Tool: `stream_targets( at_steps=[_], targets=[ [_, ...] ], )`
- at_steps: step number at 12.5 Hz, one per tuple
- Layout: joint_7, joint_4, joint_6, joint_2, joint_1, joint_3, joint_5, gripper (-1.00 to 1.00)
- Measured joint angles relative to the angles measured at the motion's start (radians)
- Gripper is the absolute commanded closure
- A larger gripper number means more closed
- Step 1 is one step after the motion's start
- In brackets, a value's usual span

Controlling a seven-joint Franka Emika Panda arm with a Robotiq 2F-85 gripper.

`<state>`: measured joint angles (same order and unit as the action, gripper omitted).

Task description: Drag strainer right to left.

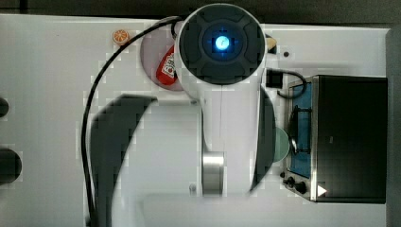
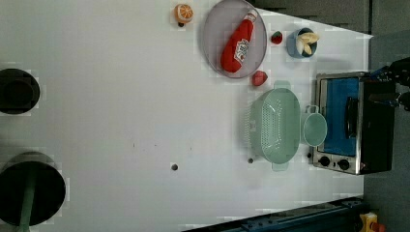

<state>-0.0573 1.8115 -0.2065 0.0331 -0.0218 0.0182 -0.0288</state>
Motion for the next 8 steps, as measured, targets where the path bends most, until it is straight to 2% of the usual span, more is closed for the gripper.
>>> stream_targets(
  at_steps=[3, 4, 6, 8],
  targets=[
    [-0.042, 0.343, 0.196, 0.357, -0.017, 0.052, -0.013, -0.99],
    [-0.044, 0.407, 0.205, 0.462, -0.017, 0.062, -0.02, -1.0],
    [-0.05, 0.421, 0.184, 0.594, -0.008, 0.066, -0.027, -1.0],
    [-0.054, 0.384, 0.099, 0.604, 0.002, 0.065, -0.038, -1.0]
  ],
)
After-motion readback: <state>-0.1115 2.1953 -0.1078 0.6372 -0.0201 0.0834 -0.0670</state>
